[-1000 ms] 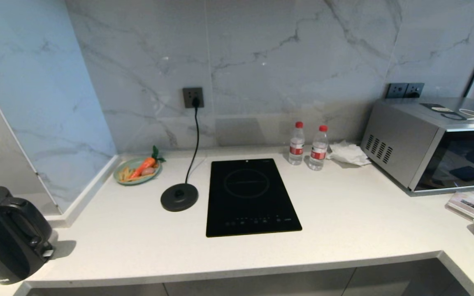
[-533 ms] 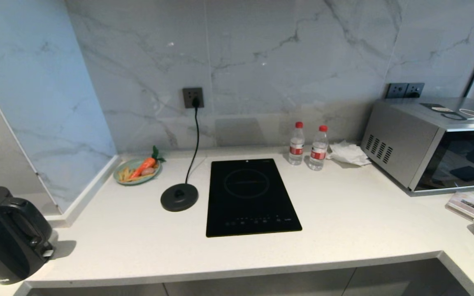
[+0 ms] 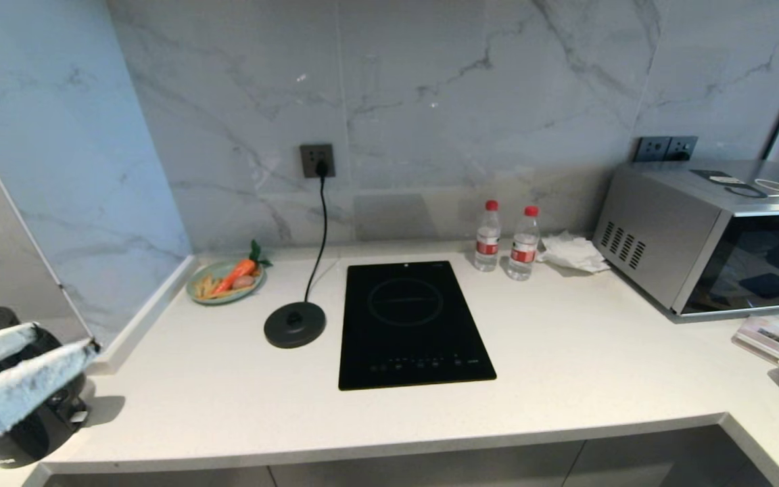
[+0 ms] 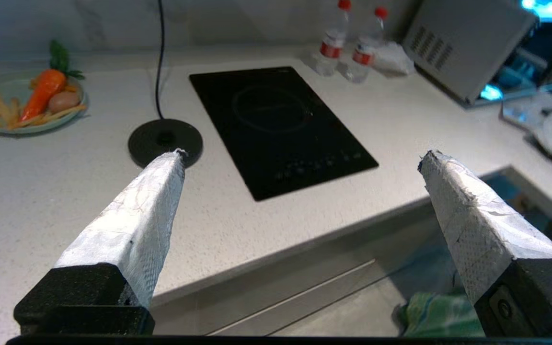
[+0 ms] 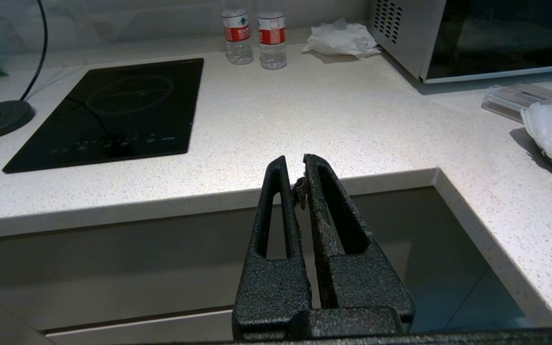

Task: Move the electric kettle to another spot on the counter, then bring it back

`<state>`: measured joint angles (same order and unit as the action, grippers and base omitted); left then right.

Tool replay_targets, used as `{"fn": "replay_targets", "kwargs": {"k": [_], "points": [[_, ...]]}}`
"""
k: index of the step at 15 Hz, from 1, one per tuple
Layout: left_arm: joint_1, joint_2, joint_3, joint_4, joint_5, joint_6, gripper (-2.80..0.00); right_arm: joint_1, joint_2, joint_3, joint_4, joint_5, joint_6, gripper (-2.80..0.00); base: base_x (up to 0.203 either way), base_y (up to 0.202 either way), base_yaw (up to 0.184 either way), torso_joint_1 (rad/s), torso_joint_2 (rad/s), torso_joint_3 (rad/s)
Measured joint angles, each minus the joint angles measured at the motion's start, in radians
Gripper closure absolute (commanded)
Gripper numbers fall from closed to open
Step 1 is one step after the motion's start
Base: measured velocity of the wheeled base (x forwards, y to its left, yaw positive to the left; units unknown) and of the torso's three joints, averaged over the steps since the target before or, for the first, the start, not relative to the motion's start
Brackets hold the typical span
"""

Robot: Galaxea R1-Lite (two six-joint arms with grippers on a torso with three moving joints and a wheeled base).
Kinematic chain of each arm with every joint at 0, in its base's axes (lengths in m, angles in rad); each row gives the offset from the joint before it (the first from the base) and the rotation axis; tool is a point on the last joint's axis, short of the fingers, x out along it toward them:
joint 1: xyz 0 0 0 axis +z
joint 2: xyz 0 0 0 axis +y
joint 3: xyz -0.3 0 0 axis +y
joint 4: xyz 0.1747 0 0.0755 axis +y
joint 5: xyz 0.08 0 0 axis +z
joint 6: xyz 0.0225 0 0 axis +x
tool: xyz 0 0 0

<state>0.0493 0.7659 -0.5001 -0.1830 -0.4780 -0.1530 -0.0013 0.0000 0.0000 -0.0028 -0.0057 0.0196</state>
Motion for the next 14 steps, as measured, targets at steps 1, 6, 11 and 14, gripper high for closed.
{"fn": "replay_targets", "kwargs": {"k": [1, 6, 11, 14], "points": [[-0.136, -0.044, 0.035, 0.010, 0.124, 0.031, -2.80, 0.000, 0.000, 0.000, 0.000, 0.000, 0.000, 0.00, 0.000, 0.000, 0.000, 0.000, 0.00, 0.000], [-0.328, -0.384, 0.110, 0.236, 0.624, 0.146, -2.80, 0.000, 0.000, 0.000, 0.000, 0.000, 0.000, 0.00, 0.000, 0.000, 0.000, 0.000, 0.00, 0.000], [-0.170, -0.475, 0.135, 0.316, 0.860, 0.200, -2.80, 0.000, 0.000, 0.000, 0.000, 0.000, 0.000, 0.00, 0.000, 0.000, 0.000, 0.000, 0.00, 0.000], [-0.092, -0.484, 0.137, 0.317, 0.873, 0.229, -2.80, 0.000, 0.000, 0.000, 0.000, 0.000, 0.000, 0.00, 0.000, 0.000, 0.000, 0.000, 0.00, 0.000]]}}
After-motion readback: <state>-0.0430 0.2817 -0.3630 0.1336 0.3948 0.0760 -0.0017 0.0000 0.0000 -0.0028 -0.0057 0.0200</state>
